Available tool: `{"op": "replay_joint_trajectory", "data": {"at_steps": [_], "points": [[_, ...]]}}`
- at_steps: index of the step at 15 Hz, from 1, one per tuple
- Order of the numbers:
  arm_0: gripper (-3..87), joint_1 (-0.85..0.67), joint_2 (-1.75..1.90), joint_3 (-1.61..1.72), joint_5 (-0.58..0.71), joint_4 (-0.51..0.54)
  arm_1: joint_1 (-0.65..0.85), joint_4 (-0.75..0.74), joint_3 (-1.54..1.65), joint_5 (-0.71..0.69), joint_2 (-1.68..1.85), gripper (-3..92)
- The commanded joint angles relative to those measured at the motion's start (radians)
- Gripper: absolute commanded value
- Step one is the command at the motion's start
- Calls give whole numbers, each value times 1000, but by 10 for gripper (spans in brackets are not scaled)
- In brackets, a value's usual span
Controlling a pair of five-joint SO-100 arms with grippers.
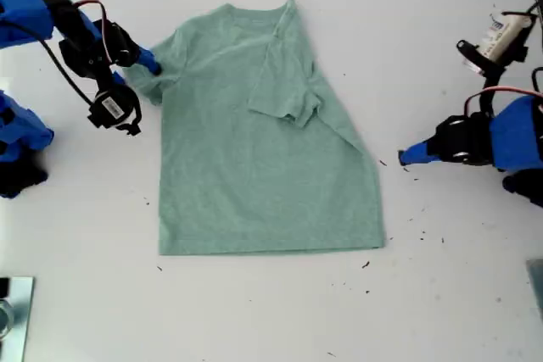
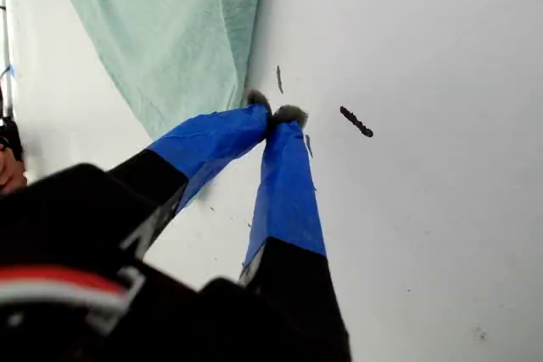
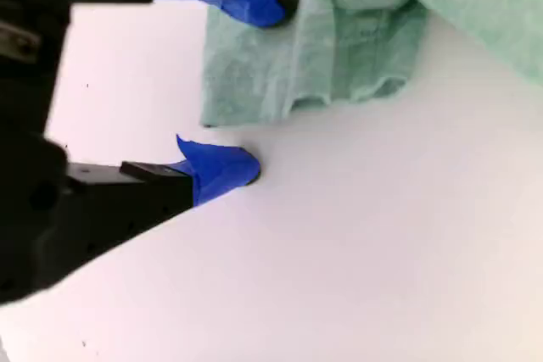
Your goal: Fold t shirt
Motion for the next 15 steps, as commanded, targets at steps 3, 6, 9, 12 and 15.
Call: {"op": "replay_joint_trajectory", "data": {"at_steps": [3,6,9,12,15], "points": [[-3,91,166,-66,-3,43,-8,14,43,14,9,23],[-3,127,371,-178,2,115,-2,14,43,12,9,23],[-3,172,383,-195,37,28,-14,14,41,28,9,23],[-3,328,195,-396,78,-89,-12,11,41,32,9,23],[-3,480,-80,-635,172,-176,-23,8,41,51,9,23]]}}
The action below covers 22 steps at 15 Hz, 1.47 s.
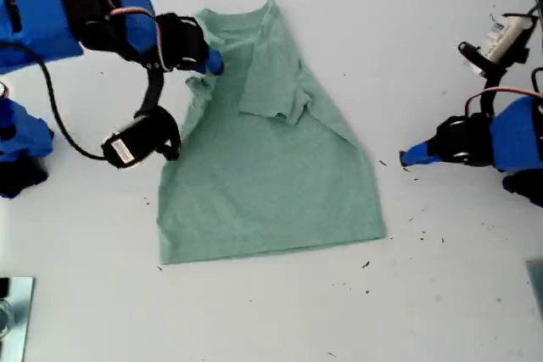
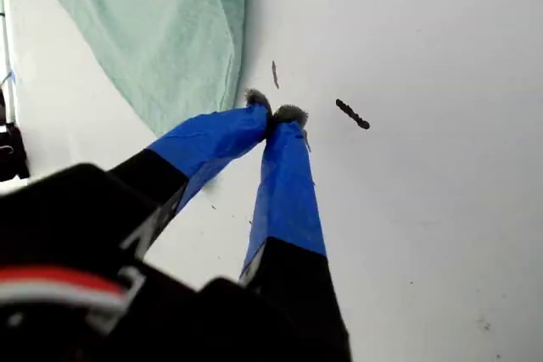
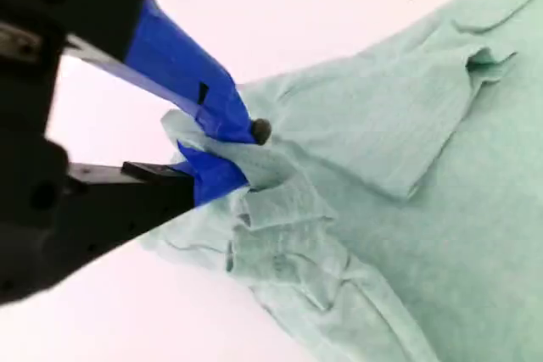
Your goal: Fold t shirt
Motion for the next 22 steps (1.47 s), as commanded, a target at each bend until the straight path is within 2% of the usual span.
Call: {"op": "replay_joint_trajectory", "data": {"at_steps": [1,3,4,5,6,8,10,11,14,17,18,19,20,22], "points": [[-3,107,-166,-184,54,-55,-18,-5,41,21,9,23],[0,127,-368,-302,95,-38,-20,-6,41,26,9,23],[85,104,-476,-374,95,18,-23,-6,41,31,9,23],[272,86,-523,-449,89,124,-25,-8,41,32,9,23],[305,74,-482,-483,83,192,-26,-8,43,34,9,23],[220,34,-235,-474,83,252,-25,-5,44,31,9,23],[184,-18,8,-423,83,324,-23,-5,44,29,9,23],[162,-38,140,-291,74,314,-21,-5,44,23,9,23],[12,-21,597,391,-55,138,-11,-2,44,5,9,23],[-2,163,865,914,-328,-34,-8,11,43,-8,9,23],[-2,201,1003,1058,-410,-55,-15,17,32,-15,9,23],[-2,222,1164,1155,-451,-15,-32,29,2,-18,9,23],[-3,225,1289,1201,-451,35,-43,60,-57,-26,0,24],[-3,216,1310,1206,-439,40,-40,126,-327,-71,-230,24]]}}
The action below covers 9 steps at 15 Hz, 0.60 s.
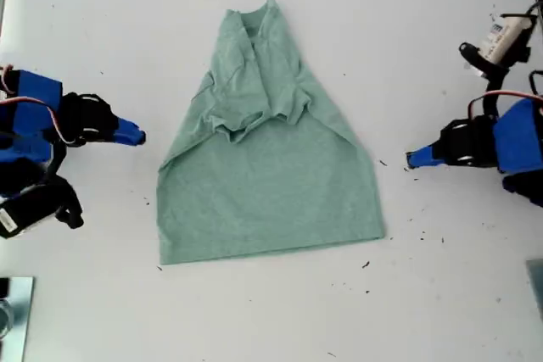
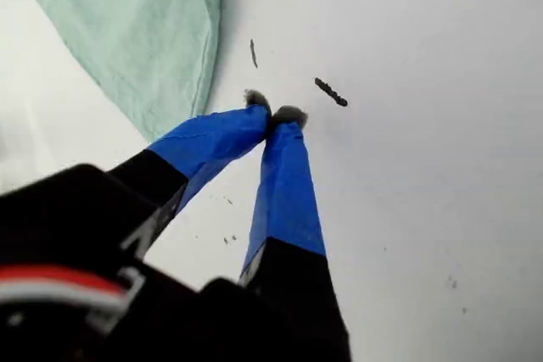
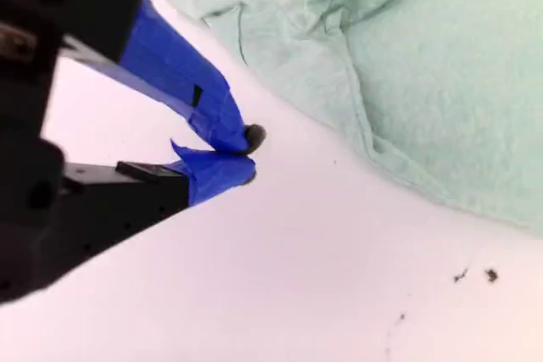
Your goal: Fold t shirt
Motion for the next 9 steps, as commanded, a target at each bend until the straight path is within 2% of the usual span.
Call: {"op": "replay_joint_trajectory", "data": {"at_steps": [1,4,6,9], "points": [[-3,-2,-11,-5,-8,-12,-8,77,-430,-72,-376,52],[-3,-3,-17,-5,-6,-17,-38,250,-1002,-172,-899,300],[-3,0,-12,-5,-2,-14,-66,330,-1189,-192,-1104,336],[-3,3,-8,-5,8,-14,-94,295,-1203,-184,-1224,325]]}}
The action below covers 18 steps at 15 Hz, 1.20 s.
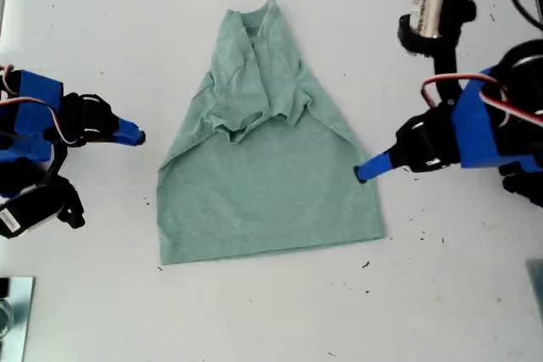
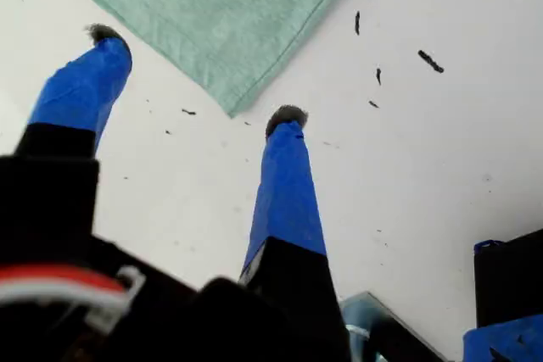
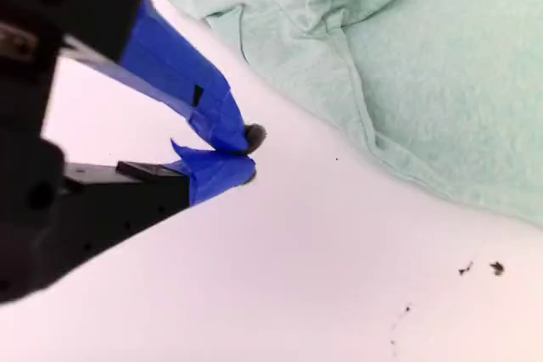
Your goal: Fold t shirt
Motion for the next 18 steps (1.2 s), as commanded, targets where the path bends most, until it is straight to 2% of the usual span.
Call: {"op": "replay_joint_trajectory", "data": {"at_steps": [1,3,6,9,10,11,13,15,18], "points": [[-3,5,12,-8,11,-14,-34,-28,-63,0,-61,324],[-3,5,12,-9,18,-12,-80,-63,-51,29,-152,324],[-3,3,12,-11,28,-12,-140,-238,66,84,-242,323],[-3,15,6,-12,28,-12,-161,-565,380,138,-244,297],[-3,17,6,-12,28,-14,-169,-703,489,163,-259,265],[-3,20,6,-12,26,-14,-181,-772,535,186,-296,176],[-3,26,6,-12,20,-14,-195,-782,528,199,-382,29],[-3,31,8,-12,18,-12,-199,-788,511,189,-402,25],[-3,40,11,-12,15,-11,-199,-699,440,179,-403,25]]}}
